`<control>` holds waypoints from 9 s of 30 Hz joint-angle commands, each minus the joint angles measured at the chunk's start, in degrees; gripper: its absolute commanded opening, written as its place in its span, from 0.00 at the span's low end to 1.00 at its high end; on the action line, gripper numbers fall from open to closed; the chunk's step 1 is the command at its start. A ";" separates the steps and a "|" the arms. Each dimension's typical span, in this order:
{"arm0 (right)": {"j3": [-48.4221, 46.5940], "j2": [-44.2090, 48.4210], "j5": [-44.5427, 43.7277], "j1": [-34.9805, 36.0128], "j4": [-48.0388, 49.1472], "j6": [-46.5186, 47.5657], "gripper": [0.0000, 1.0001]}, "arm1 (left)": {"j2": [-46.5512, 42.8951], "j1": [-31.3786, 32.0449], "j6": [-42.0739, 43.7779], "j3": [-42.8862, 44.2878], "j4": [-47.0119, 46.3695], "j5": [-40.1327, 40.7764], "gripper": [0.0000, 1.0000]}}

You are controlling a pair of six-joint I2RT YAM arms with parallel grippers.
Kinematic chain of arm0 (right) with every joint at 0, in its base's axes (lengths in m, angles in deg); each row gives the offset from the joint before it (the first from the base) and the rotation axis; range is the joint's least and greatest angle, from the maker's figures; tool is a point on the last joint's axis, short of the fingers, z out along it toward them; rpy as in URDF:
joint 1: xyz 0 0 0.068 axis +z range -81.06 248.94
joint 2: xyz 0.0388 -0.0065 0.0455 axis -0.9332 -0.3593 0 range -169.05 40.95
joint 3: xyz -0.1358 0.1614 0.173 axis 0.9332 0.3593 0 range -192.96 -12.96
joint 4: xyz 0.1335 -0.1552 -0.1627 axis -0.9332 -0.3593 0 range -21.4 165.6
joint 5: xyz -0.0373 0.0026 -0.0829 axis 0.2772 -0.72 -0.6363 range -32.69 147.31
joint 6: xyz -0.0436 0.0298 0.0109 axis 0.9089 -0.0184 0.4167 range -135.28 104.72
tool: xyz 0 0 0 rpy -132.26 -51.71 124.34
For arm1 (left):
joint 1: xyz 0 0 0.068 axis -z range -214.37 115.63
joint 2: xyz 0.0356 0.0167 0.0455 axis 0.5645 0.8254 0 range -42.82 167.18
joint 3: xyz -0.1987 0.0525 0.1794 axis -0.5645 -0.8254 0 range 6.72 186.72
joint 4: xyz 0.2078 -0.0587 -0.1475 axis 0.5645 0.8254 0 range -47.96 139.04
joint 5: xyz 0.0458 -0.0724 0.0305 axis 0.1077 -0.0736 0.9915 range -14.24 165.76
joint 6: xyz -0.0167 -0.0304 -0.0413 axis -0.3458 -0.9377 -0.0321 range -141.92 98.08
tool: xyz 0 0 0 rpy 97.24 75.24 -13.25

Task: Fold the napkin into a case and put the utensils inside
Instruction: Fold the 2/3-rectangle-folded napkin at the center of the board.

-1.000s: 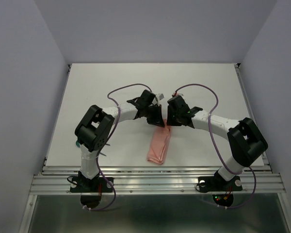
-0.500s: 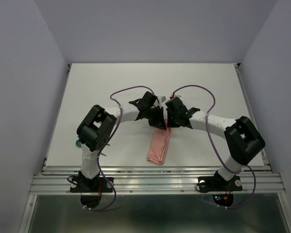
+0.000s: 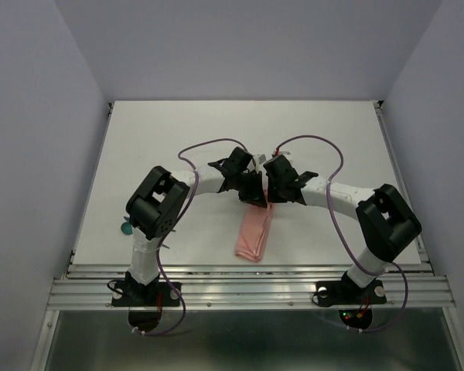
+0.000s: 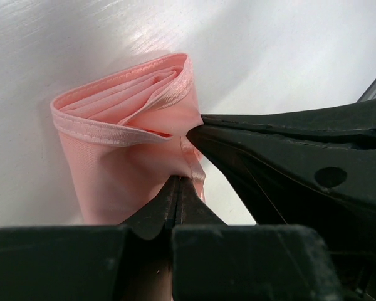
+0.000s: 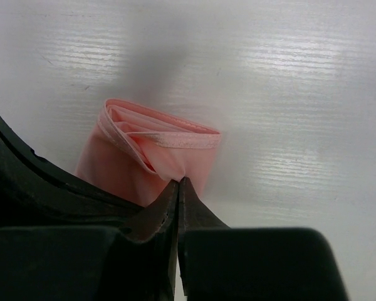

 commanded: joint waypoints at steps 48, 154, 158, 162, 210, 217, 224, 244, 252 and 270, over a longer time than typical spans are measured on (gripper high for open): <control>-0.80 1.68 -1.47 0.58 -0.06 -1.05 0.01 | -3.32 -0.10 -3.27 0.74 -6.35 1.65 0.00; 0.61 3.26 0.72 0.58 1.35 -5.18 0.01 | -2.01 1.48 -0.90 -4.71 -4.15 7.09 0.00; 0.87 3.97 1.34 0.58 1.35 -5.27 0.01 | -0.51 1.48 -1.51 -4.45 -5.90 7.00 0.00; 0.87 3.88 2.21 0.58 1.35 -5.18 0.01 | 1.07 1.48 -2.39 -3.48 -6.78 7.00 0.00; 1.84 3.44 -1.82 0.58 -1.12 -7.12 0.01 | -8.50 1.22 -1.16 -0.23 -3.10 6.92 0.00; 1.40 3.27 -1.91 0.58 -1.12 -6.85 0.01 | -8.94 -1.07 -0.37 -2.07 -3.44 7.62 0.00; 0.96 3.09 -1.74 0.58 -1.12 -7.03 0.01 | -5.61 -1.42 -0.37 0.30 -4.15 9.64 0.00; 0.08 2.74 -1.56 0.58 -1.12 -6.77 0.01 | -0.24 -0.37 0.25 3.55 -3.97 5.51 0.00; -0.18 2.82 -1.39 0.58 -1.12 -6.77 0.01 | 0.46 -0.02 -0.02 3.73 -4.32 5.25 0.00; -0.53 1.68 -0.15 0.58 -0.76 -6.50 0.01 | 2.48 1.65 -8.28 2.06 -12.93 7.01 0.00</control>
